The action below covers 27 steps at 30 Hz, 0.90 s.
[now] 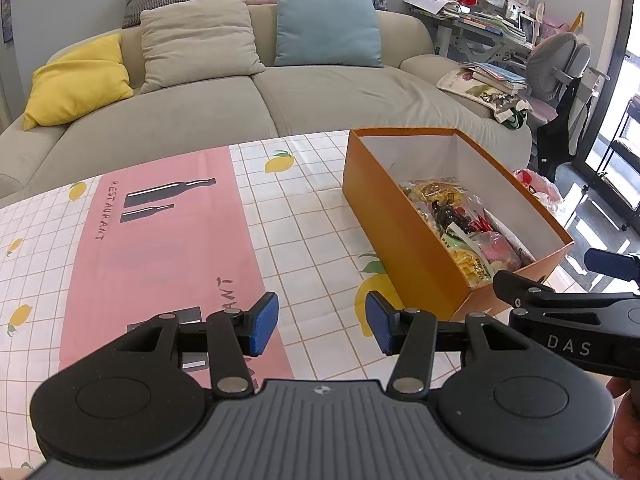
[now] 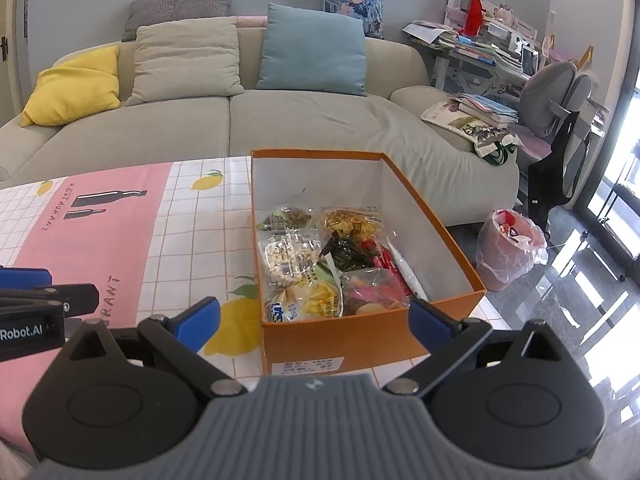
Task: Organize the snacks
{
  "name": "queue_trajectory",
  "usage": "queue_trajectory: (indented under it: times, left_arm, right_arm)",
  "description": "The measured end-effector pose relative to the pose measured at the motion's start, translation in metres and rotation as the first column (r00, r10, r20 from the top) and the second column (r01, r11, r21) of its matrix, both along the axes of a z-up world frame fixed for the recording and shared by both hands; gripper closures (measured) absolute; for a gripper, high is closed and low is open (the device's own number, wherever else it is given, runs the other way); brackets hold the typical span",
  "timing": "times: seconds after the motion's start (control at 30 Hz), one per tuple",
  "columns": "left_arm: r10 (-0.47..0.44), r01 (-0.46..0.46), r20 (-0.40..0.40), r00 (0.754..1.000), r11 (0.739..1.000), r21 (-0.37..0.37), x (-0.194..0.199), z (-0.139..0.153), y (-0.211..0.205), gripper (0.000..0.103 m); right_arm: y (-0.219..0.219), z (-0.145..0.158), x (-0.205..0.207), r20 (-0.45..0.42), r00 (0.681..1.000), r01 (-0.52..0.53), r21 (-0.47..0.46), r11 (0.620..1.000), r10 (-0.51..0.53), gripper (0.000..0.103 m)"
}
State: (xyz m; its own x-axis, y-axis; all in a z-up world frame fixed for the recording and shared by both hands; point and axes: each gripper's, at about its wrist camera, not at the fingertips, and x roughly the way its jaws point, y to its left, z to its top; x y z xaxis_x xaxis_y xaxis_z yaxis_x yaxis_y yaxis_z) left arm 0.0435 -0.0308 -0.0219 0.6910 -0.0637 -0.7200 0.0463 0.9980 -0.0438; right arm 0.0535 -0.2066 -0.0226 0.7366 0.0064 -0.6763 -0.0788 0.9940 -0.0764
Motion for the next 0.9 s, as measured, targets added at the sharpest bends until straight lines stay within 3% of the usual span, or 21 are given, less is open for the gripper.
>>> queue_trajectory:
  times: [0.9]
  left_arm:
    - [0.000, 0.000, 0.001, 1.000, 1.000, 0.006, -0.0032, 0.0035, 0.0008, 0.043]
  right_arm:
    - [-0.0008, 0.0006, -0.0030, -0.008, 1.000, -0.016, -0.005, 1.000, 0.016, 0.004]
